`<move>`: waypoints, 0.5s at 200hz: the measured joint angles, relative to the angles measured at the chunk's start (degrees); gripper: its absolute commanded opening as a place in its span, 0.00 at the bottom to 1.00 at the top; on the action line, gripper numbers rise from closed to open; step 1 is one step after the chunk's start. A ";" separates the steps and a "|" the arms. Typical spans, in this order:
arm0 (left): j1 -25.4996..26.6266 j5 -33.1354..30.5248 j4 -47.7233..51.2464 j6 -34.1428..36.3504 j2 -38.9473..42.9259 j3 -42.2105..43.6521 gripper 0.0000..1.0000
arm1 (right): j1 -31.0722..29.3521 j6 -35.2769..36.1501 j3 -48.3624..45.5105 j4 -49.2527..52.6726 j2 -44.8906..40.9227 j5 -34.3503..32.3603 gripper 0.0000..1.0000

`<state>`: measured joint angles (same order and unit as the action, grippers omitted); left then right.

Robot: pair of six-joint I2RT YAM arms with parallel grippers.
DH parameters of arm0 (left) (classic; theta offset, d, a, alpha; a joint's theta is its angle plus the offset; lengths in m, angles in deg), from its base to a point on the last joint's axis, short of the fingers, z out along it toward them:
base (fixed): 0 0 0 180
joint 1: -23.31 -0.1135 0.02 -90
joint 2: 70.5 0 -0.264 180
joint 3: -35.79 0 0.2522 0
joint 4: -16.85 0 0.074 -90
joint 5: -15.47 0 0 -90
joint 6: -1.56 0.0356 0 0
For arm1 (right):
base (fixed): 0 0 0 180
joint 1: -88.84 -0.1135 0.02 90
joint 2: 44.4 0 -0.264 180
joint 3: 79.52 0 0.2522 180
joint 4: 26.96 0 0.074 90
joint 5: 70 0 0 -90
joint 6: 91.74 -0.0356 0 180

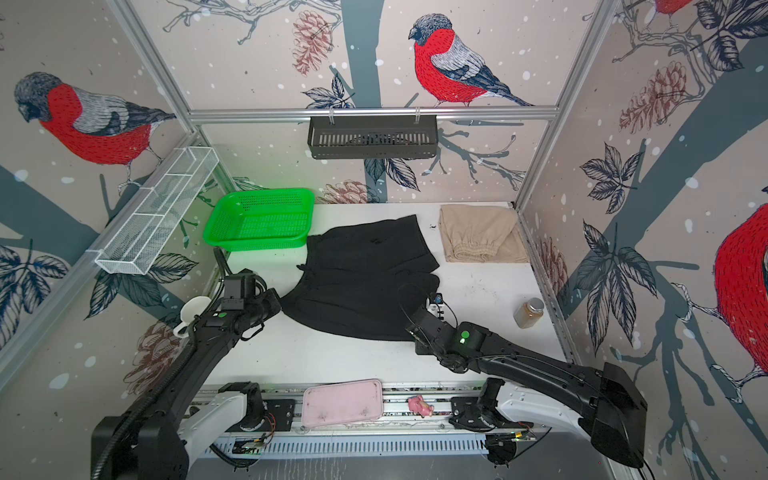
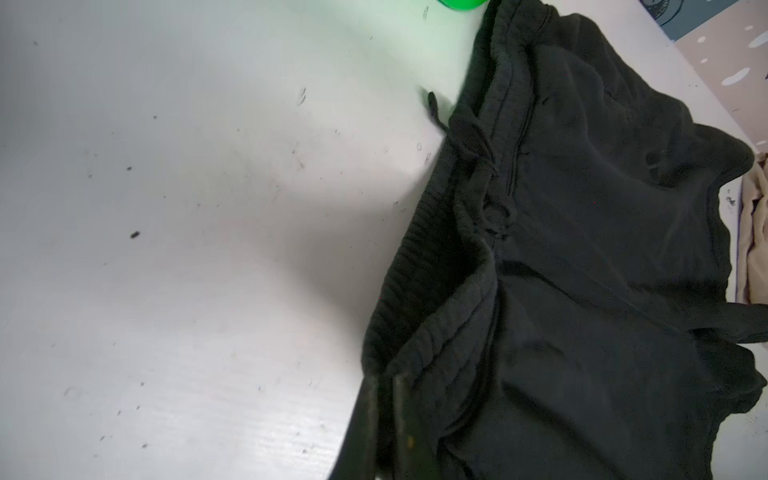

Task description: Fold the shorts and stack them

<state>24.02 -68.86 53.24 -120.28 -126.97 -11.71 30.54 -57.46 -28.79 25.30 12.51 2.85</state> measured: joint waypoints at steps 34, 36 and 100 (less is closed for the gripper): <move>0.00 0.22 5.40 -0.24 4.42 -7.19 0.00 | -0.17 0.04 7.45 5.57 -1.38 -2.62 0.02; 0.00 0.22 5.90 -0.22 4.70 -7.72 0.00 | -0.24 0.04 8.04 6.16 -1.42 -2.86 0.02; 0.00 -1.36 21.09 3.37 10.93 -20.26 0.00 | -3.26 3.37 28.79 21.11 -0.28 -9.53 0.02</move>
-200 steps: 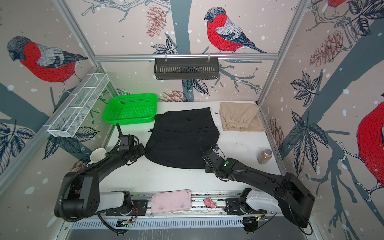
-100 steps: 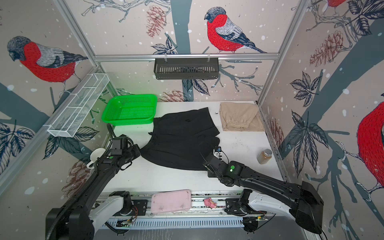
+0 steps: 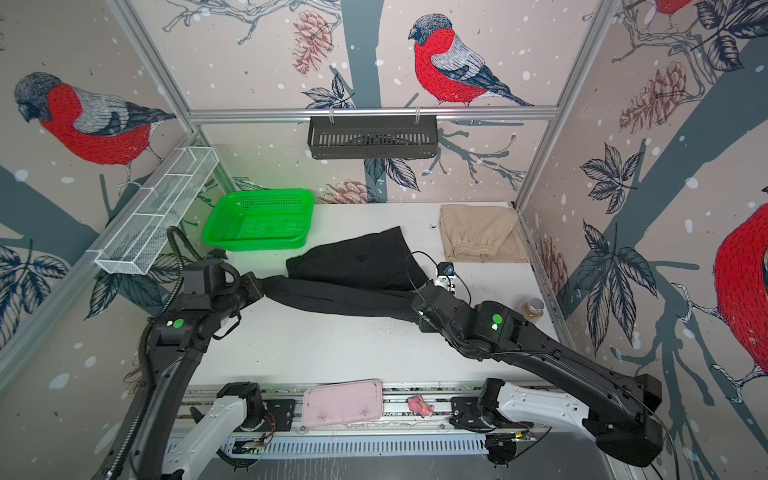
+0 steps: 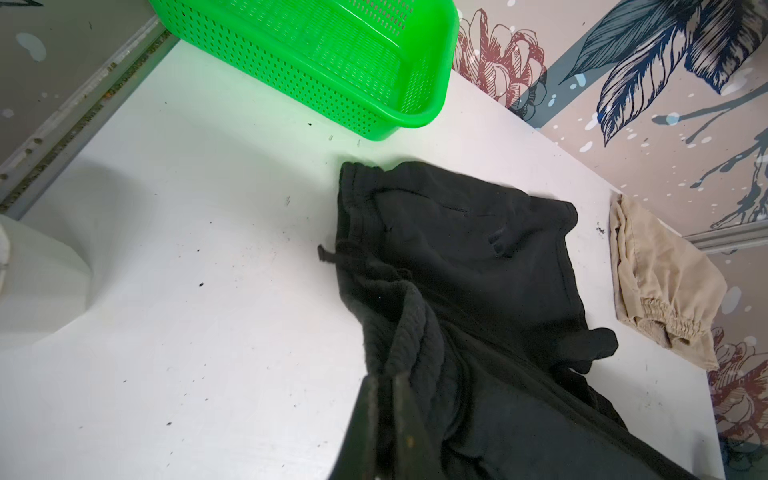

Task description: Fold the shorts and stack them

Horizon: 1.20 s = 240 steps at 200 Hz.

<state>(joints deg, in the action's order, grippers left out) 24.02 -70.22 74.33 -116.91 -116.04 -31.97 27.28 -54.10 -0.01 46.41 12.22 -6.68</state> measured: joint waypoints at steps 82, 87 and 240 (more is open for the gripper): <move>0.00 -0.02 6.84 3.04 -0.79 -2.38 0.00 | 2.08 10.58 9.73 5.33 6.29 -6.25 0.04; 0.00 -0.04 6.91 3.15 -1.16 -2.38 0.00 | 3.10 11.61 9.31 4.39 6.08 -5.92 0.04; 0.17 -3.72 1.77 4.28 -31.61 -10.80 0.00 | 38.80 50.49 28.15 -15.91 44.13 20.46 0.01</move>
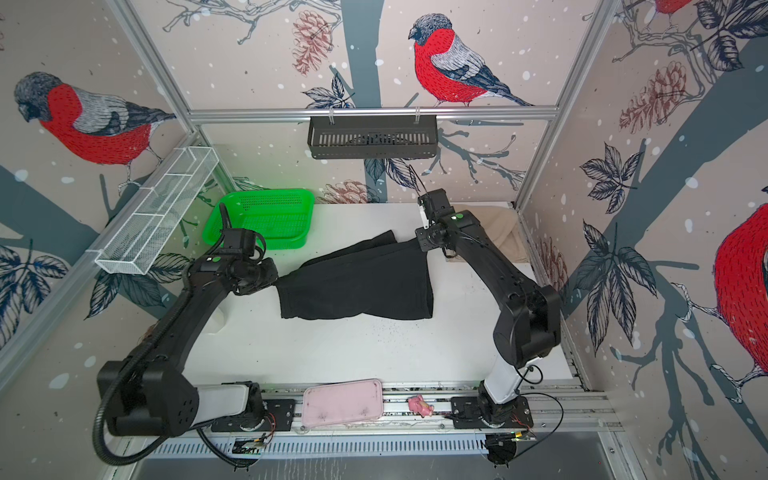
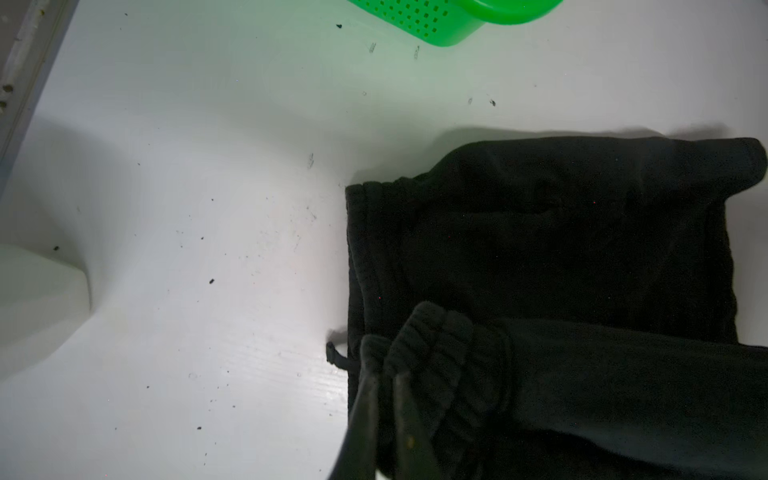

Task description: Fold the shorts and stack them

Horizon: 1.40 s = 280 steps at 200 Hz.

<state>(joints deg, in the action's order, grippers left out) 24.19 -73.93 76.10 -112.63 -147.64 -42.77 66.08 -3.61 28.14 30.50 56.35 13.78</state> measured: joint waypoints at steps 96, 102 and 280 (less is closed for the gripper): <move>0.04 -1.05 -2.97 0.20 -12.81 -4.13 0.00 | 2.60 5.55 13.18 0.92 14.25 2.91 0.01; 0.04 -1.09 -3.19 0.17 -13.27 -4.20 0.00 | 2.78 5.86 14.10 1.03 15.17 3.02 0.01; -1.33 -7.69 -5.66 0.37 -19.63 -13.35 0.97 | 4.70 3.30 21.81 -7.54 25.38 7.30 0.78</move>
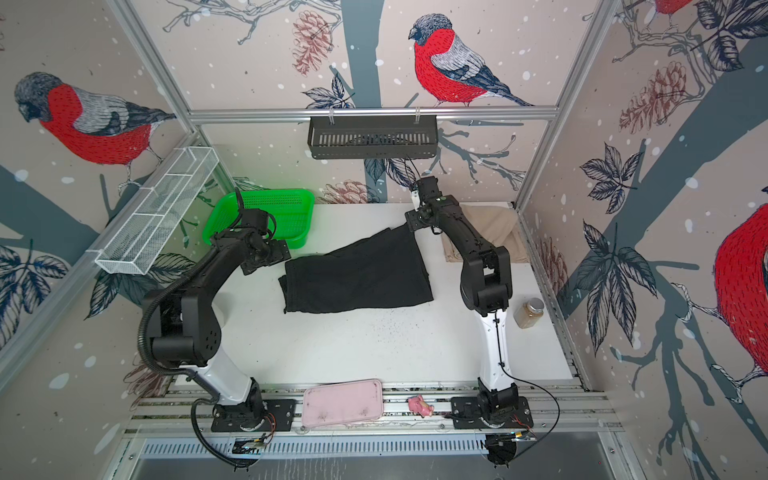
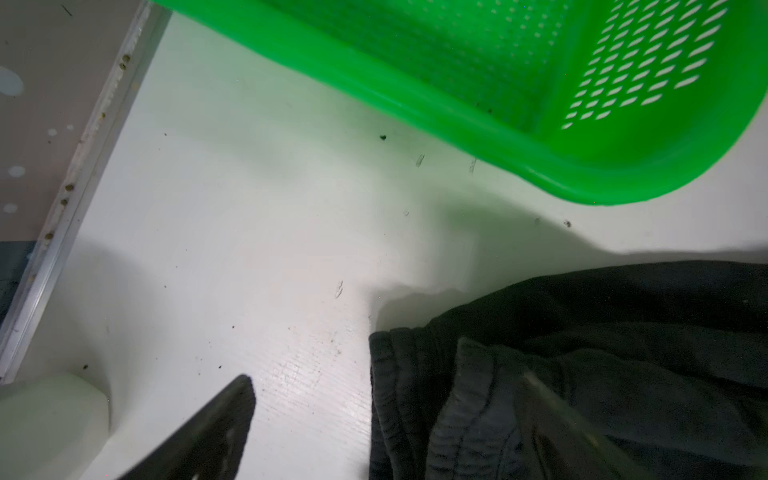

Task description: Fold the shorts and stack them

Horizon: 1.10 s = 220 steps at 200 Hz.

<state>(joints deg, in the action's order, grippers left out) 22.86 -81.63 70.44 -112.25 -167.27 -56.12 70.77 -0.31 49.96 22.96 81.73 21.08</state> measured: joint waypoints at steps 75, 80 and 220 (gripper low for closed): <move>0.22 13.05 -3.43 1.55 10.01 6.14 0.96 | 0.85 -6.40 -9.92 -5.38 -7.85 2.60 0.91; 0.26 14.43 -4.24 1.70 10.84 7.56 0.96 | 0.85 -6.86 -9.66 -5.62 -7.76 3.08 0.91; -0.11 19.39 -25.88 9.25 7.30 22.69 0.97 | 2.25 -6.25 -22.40 -10.99 -8.44 15.19 0.92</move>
<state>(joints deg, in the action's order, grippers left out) 22.75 -62.24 44.57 -103.01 -159.97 -33.44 73.03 -6.56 27.55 11.97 73.29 36.27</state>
